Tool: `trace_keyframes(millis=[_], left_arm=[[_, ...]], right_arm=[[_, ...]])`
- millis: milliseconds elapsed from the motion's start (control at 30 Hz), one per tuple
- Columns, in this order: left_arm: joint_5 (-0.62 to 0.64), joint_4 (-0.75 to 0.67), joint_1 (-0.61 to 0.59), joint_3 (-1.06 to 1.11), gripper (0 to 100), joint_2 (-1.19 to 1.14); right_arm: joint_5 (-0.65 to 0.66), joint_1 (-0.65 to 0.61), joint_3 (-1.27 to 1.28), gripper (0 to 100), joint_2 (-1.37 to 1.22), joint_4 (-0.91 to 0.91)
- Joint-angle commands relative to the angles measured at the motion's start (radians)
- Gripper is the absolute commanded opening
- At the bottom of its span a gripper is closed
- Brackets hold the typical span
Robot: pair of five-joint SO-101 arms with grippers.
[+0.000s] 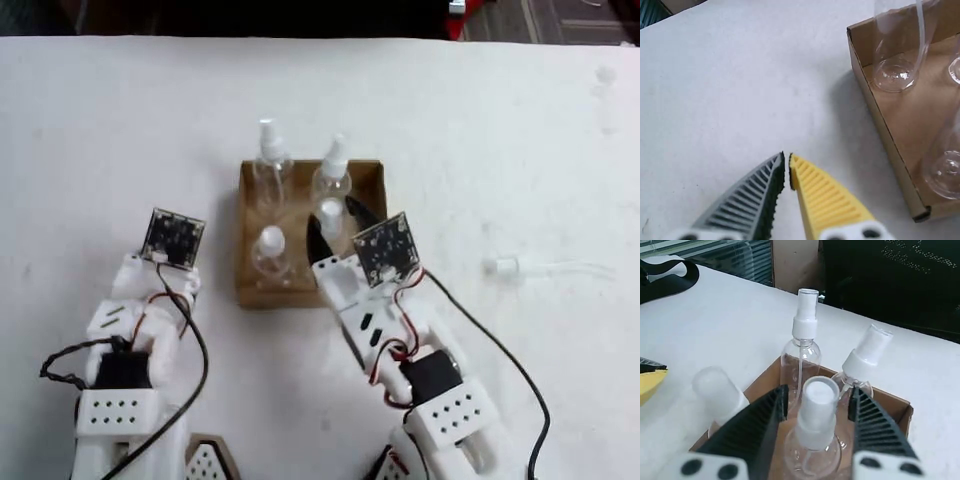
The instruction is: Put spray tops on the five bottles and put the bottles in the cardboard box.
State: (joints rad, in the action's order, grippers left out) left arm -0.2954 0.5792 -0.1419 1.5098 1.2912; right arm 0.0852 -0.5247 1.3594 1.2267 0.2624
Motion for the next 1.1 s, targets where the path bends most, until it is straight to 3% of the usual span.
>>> trace_keyframes(millis=[0, 200, 467, 667, 800, 933, 1067], left_arm=[[-0.014, -0.008, 0.007, -0.014, 3, 0.015], [-0.014, -0.008, 0.007, -0.014, 3, 0.015], [-0.014, -0.008, 0.007, -0.012, 3, 0.015], [-0.014, -0.008, 0.007, -0.012, 3, 0.015], [-0.021, -0.028, 0.007, 0.009, 3, 0.015], [-0.110, -0.120, 0.013, 0.063, 3, 0.015], [-0.124, -0.170, 0.015, 0.089, 3, 0.015]], right_arm=[[-0.014, -0.012, -0.086, 18.3, 0.008, 0.050], [-0.015, 0.051, -0.310, 18.3, 0.010, 0.248], [-0.008, 0.400, -0.727, 18.3, -0.056, 0.613], [0.011, 0.657, -0.802, 18.3, -0.262, 0.707], [0.167, 0.796, -0.844, 18.3, -0.430, 0.711], [0.351, 0.872, -0.842, 18.3, -0.619, 0.734], [0.632, 0.905, -0.845, 18.3, -0.791, 0.734]])
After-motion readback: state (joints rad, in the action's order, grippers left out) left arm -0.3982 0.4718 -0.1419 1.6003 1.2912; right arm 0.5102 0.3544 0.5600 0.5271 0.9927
